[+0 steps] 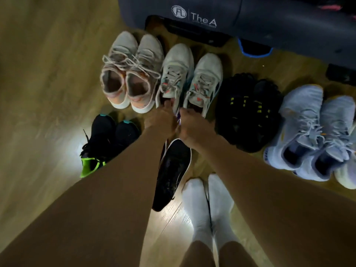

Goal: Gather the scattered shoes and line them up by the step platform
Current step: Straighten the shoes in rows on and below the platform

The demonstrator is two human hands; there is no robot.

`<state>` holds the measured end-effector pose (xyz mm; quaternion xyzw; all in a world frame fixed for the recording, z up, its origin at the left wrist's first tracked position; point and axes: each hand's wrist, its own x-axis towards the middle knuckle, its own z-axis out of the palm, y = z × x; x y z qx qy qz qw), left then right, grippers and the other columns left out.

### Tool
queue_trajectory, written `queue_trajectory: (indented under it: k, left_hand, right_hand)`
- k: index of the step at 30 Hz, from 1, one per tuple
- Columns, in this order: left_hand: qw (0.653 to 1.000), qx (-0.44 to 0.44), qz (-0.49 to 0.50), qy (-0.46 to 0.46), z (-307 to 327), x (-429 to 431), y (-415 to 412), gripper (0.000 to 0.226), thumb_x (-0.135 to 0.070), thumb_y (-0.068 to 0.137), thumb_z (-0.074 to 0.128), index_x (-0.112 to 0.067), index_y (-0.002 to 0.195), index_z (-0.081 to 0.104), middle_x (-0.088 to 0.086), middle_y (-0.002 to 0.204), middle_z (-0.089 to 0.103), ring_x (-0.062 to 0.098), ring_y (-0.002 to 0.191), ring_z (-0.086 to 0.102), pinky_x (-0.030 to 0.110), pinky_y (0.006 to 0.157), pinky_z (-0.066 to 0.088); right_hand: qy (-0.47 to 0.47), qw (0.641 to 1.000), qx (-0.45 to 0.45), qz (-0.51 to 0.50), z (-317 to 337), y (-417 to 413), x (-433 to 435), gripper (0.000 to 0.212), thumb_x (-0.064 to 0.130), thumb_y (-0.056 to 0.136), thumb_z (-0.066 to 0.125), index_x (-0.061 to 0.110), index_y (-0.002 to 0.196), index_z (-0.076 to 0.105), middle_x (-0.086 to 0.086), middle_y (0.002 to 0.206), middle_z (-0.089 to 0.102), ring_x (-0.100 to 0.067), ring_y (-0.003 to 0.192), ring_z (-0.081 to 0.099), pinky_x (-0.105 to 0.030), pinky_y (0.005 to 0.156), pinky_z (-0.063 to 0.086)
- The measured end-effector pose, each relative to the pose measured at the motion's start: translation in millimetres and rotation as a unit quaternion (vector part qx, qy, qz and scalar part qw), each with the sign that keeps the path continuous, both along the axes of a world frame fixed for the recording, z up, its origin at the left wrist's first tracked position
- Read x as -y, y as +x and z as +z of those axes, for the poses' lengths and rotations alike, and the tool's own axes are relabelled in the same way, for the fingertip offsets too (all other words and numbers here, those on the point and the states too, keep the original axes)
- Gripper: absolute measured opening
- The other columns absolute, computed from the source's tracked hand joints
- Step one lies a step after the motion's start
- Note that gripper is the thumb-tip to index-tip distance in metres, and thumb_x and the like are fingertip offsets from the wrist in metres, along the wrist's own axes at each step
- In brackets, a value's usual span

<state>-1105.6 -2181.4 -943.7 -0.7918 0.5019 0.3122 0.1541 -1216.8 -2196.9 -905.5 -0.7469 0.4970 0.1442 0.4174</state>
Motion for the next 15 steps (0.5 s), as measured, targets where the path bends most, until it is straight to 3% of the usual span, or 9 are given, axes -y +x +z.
queue_trajectory:
  k: [3,4,7,8,11,13,15]
  left_hand:
    - [0.992,-0.017,-0.121,0.019,-27,-4,8,0.035,-0.022,0.094,0.048,-0.007,0.126,0.046,0.015,0.122,0.055,0.031,0.111,0.057,0.036,0.084,0.044]
    - [0.994,-0.045,-0.096,0.009,-34,-7,9,0.030,-0.021,0.095,0.046,-0.009,0.123,0.049,0.012,0.117,0.056,0.025,0.105,0.061,0.031,0.080,0.046]
    - [0.980,-0.134,0.131,-0.061,-53,-19,1,0.010,-0.022,0.097,0.045,-0.019,0.097,0.055,-0.003,0.091,0.058,0.002,0.065,0.063,0.013,0.054,0.050]
    - [0.983,-0.128,0.119,-0.060,-57,-22,2,0.011,-0.021,0.097,0.045,-0.017,0.099,0.056,-0.003,0.091,0.059,0.005,0.068,0.063,0.013,0.055,0.051]
    - [0.994,-0.077,-0.066,0.027,-76,-31,16,0.035,-0.021,0.094,0.044,-0.006,0.125,0.050,0.014,0.116,0.060,0.028,0.107,0.059,0.031,0.088,0.047]
    - [0.996,-0.070,-0.010,0.058,-76,-32,20,0.040,-0.025,0.091,0.049,-0.007,0.127,0.050,0.013,0.119,0.060,0.030,0.111,0.057,0.035,0.089,0.045]
    - [0.983,-0.157,0.093,0.023,-63,-25,15,0.038,-0.026,0.090,0.053,-0.008,0.124,0.053,0.012,0.119,0.061,0.029,0.105,0.060,0.029,0.082,0.050]
  right_hand:
    - [-0.026,0.999,-0.014,0.014,-24,17,0,0.046,0.017,0.092,0.048,0.011,0.136,0.035,-0.014,0.127,0.049,-0.034,0.113,0.051,-0.042,0.087,0.045]
    - [-0.032,0.999,-0.023,0.012,-29,21,-1,0.050,0.016,0.092,0.048,0.011,0.139,0.031,-0.015,0.127,0.049,-0.035,0.113,0.050,-0.044,0.089,0.044]
    - [-0.049,0.998,-0.040,0.003,-32,27,-7,0.051,0.014,0.091,0.049,0.011,0.139,0.030,-0.017,0.125,0.050,-0.038,0.109,0.050,-0.045,0.087,0.043]
    - [-0.046,0.998,-0.040,0.003,-31,27,-9,0.050,0.015,0.092,0.050,0.011,0.138,0.031,-0.016,0.126,0.049,-0.038,0.109,0.050,-0.045,0.087,0.043]
    - [-0.016,0.999,-0.035,0.012,-27,23,-11,0.048,0.016,0.091,0.052,0.011,0.135,0.034,-0.014,0.127,0.047,-0.037,0.111,0.049,-0.043,0.088,0.042]
    - [0.001,0.999,-0.033,0.025,-22,21,-8,0.050,0.014,0.089,0.055,0.012,0.135,0.034,-0.013,0.128,0.046,-0.036,0.113,0.049,-0.042,0.090,0.042]
    - [0.020,0.999,-0.031,0.037,-18,20,-6,0.052,0.012,0.088,0.056,0.011,0.136,0.034,-0.013,0.130,0.045,-0.037,0.114,0.049,-0.043,0.091,0.041]
